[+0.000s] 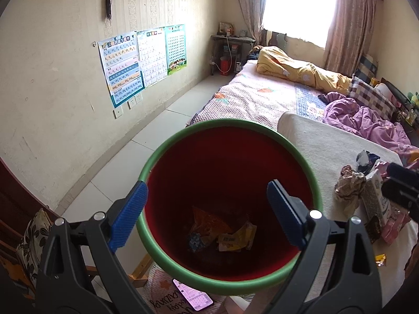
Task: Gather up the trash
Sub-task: 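Grasp the crumpled brown paper with the left gripper while the right grasps the milk carton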
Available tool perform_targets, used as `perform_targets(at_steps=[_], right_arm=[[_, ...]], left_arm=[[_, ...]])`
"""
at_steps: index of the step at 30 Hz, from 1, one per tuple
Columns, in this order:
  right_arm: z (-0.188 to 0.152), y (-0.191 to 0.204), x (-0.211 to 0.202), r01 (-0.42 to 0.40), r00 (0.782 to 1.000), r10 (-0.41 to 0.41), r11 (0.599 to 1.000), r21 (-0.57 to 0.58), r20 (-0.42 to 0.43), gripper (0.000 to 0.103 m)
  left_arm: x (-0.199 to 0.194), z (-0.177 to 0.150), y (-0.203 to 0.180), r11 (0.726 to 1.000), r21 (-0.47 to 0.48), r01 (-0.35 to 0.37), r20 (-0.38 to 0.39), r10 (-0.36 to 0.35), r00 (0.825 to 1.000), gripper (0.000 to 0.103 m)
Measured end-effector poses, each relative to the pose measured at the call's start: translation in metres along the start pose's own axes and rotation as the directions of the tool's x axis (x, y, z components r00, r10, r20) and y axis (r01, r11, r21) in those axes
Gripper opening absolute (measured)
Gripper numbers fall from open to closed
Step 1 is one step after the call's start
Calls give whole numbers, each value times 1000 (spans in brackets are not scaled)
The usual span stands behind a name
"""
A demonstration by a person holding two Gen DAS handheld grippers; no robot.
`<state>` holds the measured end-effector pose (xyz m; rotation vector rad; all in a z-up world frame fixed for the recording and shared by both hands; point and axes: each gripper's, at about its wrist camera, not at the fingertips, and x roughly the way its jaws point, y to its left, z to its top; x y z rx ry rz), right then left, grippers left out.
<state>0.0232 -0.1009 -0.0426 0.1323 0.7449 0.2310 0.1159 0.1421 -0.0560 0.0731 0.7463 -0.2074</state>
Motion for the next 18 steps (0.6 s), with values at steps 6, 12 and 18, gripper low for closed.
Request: perform_targets(at_steps=[6,12,18], right_arm=[[-35,-28,-26,50,998,-49,998,25,-37,67],[-60,-67,-54,98,994,-94,992,83,-49,67],[-67,-94,-76,126,992,-122,987,101,-43,67]], left_arm=[[-10,-7,-41,996,6,94,-1,-94,996,90],[2,-16,-120,962,68,265,-61,-261,963,90],[54,-15,-186,942,105,319,-158,-301,941,90]])
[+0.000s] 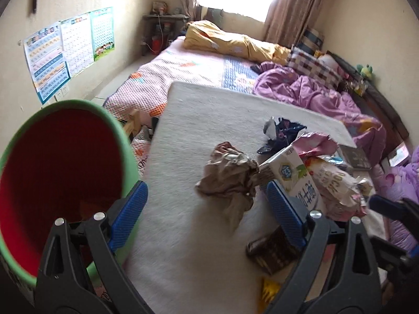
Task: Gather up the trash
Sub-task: 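Grasp the crumpled brown paper with the left gripper while the right grasps the milk carton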
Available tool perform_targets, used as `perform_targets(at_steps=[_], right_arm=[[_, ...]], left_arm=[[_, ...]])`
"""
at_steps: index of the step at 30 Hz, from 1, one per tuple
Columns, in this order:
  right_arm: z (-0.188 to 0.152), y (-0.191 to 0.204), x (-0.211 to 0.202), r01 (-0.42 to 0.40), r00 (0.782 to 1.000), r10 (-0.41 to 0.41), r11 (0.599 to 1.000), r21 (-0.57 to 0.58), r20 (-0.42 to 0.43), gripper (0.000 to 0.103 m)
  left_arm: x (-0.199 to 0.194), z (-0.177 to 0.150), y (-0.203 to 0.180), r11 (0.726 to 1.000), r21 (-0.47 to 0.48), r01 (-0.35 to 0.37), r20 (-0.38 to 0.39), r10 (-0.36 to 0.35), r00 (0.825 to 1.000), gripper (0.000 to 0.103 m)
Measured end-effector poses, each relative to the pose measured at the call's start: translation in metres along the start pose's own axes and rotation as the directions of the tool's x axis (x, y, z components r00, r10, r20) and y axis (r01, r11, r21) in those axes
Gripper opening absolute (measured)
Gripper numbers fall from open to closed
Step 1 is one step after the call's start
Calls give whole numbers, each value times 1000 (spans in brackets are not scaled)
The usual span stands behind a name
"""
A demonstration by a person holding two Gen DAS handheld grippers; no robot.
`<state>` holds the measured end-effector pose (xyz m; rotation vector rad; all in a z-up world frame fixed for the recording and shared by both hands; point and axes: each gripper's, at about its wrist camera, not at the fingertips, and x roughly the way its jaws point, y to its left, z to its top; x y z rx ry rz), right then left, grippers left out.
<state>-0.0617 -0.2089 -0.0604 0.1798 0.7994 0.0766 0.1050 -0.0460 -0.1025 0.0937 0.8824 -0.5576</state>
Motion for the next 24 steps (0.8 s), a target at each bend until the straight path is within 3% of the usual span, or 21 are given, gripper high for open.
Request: perform_targets(at_steps=[4,8,11,16,24], right_arm=[[-1,-15,-6,-1,1000,1,1000,7,5,67],[1,-24,-2,-19,1000,19,1000,4,-14,67],[6,-24,3,-33,999,33,999,-14,-20,67],[25,-16,23,-32,999,30,998,-55,-32,68],[36,-15,89,7,989,-18,997,-78,-144,67]], left_arm=[[36,1,-11,1000,23,-17,-69,19,997,85],[49,-2,-14,1000,12,-9,-108,10,994,54],[45,-5,-12,1000,-12,-15,-106,14,994,48],[6,-5,-11,998,-27,-49,-18,49,999,45],[-54,-11,0,993,-65,-100,82,105,991,45]])
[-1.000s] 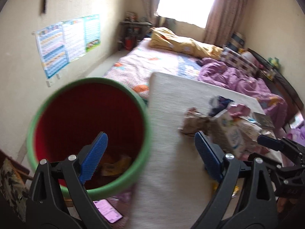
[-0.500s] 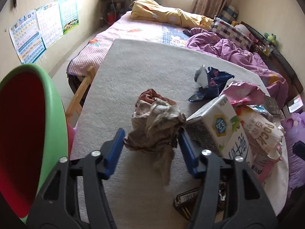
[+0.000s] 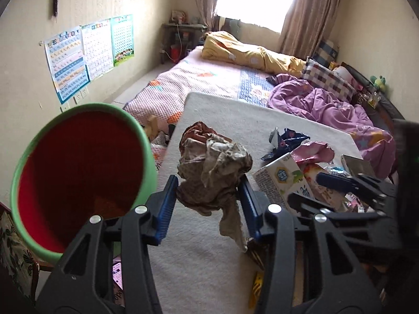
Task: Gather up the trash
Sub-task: 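Grasp the crumpled brown paper with the left gripper while the right grasps the milk carton, then move both items over the red bin and release them inside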
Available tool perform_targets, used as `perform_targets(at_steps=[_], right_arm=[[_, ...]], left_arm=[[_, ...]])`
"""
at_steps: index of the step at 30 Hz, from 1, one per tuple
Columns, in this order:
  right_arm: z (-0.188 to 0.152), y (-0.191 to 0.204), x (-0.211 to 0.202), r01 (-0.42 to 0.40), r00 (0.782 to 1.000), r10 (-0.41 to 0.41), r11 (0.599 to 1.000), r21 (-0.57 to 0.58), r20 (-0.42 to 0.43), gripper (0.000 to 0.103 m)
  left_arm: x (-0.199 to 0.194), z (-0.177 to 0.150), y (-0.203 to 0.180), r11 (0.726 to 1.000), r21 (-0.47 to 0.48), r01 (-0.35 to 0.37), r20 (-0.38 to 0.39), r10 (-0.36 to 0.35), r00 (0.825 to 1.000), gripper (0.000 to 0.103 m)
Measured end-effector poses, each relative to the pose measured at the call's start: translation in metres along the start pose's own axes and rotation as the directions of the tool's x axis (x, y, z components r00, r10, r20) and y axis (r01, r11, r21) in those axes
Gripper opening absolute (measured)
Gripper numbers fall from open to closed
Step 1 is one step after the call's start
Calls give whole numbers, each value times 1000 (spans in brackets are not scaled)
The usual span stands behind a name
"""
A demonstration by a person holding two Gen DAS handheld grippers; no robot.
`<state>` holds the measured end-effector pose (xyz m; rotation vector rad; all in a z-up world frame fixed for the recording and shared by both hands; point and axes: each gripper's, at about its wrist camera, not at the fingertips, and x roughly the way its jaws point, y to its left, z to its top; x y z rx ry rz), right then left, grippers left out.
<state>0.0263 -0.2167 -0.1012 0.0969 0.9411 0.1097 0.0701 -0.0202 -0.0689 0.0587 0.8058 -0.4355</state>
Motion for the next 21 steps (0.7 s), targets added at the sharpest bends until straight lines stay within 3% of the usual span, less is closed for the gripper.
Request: perform_targets(at_steps=[10,12,21], right_arm=[[-1,14,37,89,992,-97,991,-102,-77,67],[-3,15,35,84,994,-91,992,-97,-67,53],[19,30,-27,7,994,-7,1000,2,105,53]], left_arm=[[-15,-7,23,999,-25,-40,17,40,999,46],[-16,-6,28,999,-29,-45,20,46,999,46],[-30,2,49,997,-15,-74,69,74,995,46]])
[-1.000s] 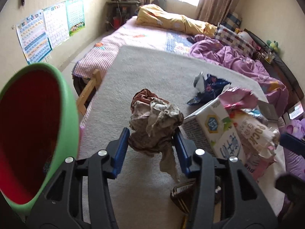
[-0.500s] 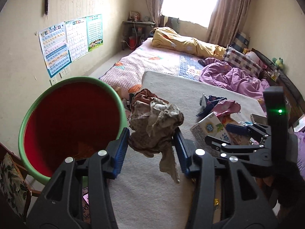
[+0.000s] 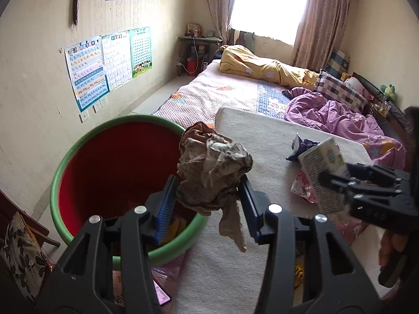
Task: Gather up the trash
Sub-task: 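Move both items over the red bin and release them inside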
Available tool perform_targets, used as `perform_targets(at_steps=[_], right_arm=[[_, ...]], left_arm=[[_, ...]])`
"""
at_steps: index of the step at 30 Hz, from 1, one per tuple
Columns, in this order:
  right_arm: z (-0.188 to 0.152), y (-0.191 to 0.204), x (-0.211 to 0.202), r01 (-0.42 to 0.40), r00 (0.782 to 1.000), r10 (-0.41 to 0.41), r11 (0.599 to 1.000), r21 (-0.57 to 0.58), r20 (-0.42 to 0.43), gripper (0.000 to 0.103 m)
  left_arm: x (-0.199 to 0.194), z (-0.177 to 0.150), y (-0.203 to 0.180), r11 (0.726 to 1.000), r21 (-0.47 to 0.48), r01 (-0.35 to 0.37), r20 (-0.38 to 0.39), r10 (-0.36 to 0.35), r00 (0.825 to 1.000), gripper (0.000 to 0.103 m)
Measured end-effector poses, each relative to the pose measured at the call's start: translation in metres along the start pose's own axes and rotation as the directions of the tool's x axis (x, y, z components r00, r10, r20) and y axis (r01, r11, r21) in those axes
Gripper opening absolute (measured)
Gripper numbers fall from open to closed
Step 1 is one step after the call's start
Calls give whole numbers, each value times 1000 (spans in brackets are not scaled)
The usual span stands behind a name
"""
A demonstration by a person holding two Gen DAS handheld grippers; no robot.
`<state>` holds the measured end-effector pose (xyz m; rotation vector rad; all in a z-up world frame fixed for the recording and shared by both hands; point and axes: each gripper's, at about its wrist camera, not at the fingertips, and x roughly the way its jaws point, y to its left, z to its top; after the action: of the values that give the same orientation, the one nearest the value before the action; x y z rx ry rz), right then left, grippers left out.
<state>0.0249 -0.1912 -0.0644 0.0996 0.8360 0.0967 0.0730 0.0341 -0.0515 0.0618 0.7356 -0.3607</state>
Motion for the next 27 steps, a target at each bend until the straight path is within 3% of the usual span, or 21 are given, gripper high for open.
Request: perform_targets(at_steps=[9,27], right_arm=[[27,45,-29,-74,993,75,997,-14,94,53],[36,107,-6,-162,984,162,987,-9,73,53]], left_arm=[[-3,2,20,1000,18,-6,15,6,1000,46],[2,3,68,999,30,-34,-1,34,999,46]])
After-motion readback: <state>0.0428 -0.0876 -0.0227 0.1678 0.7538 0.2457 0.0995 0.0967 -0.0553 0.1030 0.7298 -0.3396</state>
